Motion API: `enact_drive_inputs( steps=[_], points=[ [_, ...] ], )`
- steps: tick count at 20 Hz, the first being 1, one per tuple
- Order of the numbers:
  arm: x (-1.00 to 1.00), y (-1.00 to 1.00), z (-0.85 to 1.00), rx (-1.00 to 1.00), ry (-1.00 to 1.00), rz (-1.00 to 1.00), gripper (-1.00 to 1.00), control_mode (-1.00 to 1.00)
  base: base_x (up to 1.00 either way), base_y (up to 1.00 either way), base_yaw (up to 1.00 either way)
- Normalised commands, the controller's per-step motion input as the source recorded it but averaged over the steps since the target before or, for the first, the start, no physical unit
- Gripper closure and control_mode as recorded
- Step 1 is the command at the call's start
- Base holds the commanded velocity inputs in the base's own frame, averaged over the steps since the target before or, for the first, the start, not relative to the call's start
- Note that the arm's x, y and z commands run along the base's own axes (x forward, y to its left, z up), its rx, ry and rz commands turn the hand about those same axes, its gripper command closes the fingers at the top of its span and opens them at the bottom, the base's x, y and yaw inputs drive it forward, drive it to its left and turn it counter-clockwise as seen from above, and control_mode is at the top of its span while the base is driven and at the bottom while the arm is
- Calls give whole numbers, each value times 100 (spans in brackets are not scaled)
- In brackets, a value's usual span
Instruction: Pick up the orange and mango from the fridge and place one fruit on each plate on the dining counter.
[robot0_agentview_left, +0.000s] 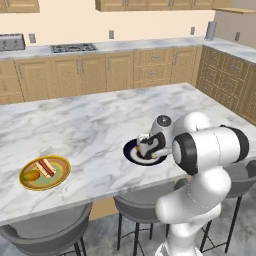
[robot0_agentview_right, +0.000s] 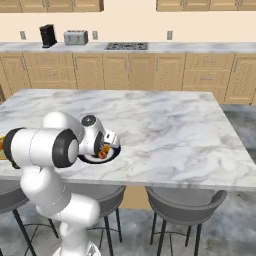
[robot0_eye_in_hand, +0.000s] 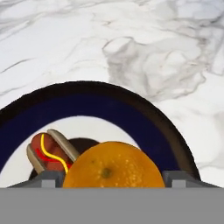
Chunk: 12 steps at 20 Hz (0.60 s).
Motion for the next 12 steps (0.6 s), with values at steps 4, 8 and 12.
enact_drive_inputs(
  steps=[4,8,12],
  points=[
    [-3,0,25,5,0,0,-100,-100,0,0,0],
    [0,0,41,1,0,0,-100,-100,0,0,0],
    [5,0,28,0,0,0,-100,-100,0,0,0]
  ],
)
